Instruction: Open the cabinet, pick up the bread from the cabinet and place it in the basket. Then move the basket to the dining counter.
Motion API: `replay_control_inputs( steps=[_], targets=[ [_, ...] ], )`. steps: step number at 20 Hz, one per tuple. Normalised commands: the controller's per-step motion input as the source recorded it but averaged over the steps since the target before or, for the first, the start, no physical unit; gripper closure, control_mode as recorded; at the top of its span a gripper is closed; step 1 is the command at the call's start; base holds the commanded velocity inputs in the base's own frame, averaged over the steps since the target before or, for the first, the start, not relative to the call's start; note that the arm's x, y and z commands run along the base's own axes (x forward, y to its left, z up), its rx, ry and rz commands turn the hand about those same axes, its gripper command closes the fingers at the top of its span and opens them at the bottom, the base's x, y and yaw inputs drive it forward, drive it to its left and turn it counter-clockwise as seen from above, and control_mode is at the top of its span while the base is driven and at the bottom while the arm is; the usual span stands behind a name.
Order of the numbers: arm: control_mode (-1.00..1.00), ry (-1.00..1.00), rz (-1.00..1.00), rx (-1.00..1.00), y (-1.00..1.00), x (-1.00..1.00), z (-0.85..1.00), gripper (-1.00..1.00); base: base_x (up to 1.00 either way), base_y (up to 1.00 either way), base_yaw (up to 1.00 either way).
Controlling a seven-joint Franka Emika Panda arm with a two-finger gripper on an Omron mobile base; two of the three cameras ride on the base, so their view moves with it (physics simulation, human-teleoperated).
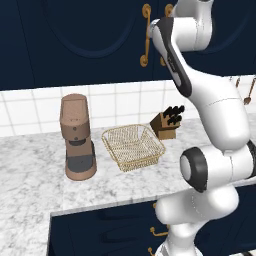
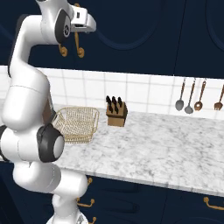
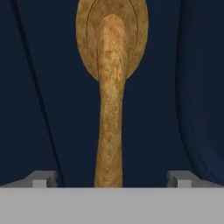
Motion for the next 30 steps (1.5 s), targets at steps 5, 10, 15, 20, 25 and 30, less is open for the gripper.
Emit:
replay_control_inputs(
  steps=[5, 10, 15, 20, 25, 30],
  targets=[
    [-1.0, -0.08, 0.0, 0.0, 0.0, 0.16, -0.08, 1.0, 0.0, 0.0, 0.0],
    [-1.0, -0.01, 0.0, 0.0, 0.0, 0.14, 0.0, 1.0, 0.0, 0.0, 0.0],
    [-1.0, 0.0, 0.0, 0.0, -0.04, 0.05, -0.01, 1.0, 0.0, 0.0, 0.0],
    [-1.0, -0.04, 0.0, 0.0, -0.24, -0.76, 0.0, 1.0, 0.0, 0.0, 0.0],
    [-1.0, -0.07, 0.0, 0.09, -0.64, -1.0, 0.0, 1.0, 0.0, 0.0, 0.0],
    [-1.0, -0.03, 0.0, 0.2, -0.95, -1.0, 0.02, 1.0, 0.0, 0.0, 0.0]
  ],
)
